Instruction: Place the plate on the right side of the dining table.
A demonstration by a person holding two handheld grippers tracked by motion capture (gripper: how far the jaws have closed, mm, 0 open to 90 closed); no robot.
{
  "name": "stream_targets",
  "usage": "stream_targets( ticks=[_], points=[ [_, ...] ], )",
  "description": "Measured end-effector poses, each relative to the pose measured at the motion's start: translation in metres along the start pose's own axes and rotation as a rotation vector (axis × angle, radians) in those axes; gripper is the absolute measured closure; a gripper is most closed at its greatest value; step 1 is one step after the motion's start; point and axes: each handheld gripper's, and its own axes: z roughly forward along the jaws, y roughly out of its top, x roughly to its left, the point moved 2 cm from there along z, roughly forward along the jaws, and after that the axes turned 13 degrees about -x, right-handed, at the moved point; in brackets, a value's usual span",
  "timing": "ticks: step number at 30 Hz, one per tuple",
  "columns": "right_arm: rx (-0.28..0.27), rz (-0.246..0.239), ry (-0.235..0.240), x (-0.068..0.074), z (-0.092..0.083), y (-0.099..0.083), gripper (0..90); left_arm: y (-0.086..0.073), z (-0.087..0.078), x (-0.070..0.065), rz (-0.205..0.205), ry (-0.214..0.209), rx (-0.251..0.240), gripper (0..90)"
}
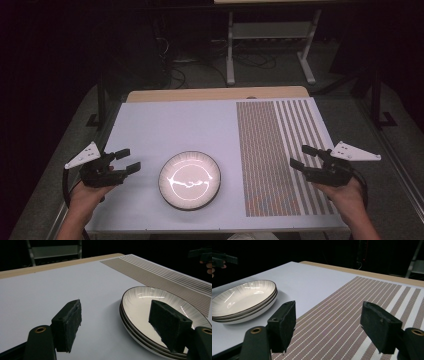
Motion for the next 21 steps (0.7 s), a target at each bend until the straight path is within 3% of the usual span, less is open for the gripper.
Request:
stream_targets(
  ticks=[3,21],
  points=[
    [-0.014,-0.028,-0.002,0.0016,-0.0011,0.0017,28.9,-0.0001,0.0002,-0.0001,-0.002,-0.002,0.001,25.2],
    [0.001,-0.006,-0.001,0.0009,-0.0010,0.0004,28.8,0.0007,0.0014,-0.0018,-0.007,-0.020,0.005,25.7]
  ],
)
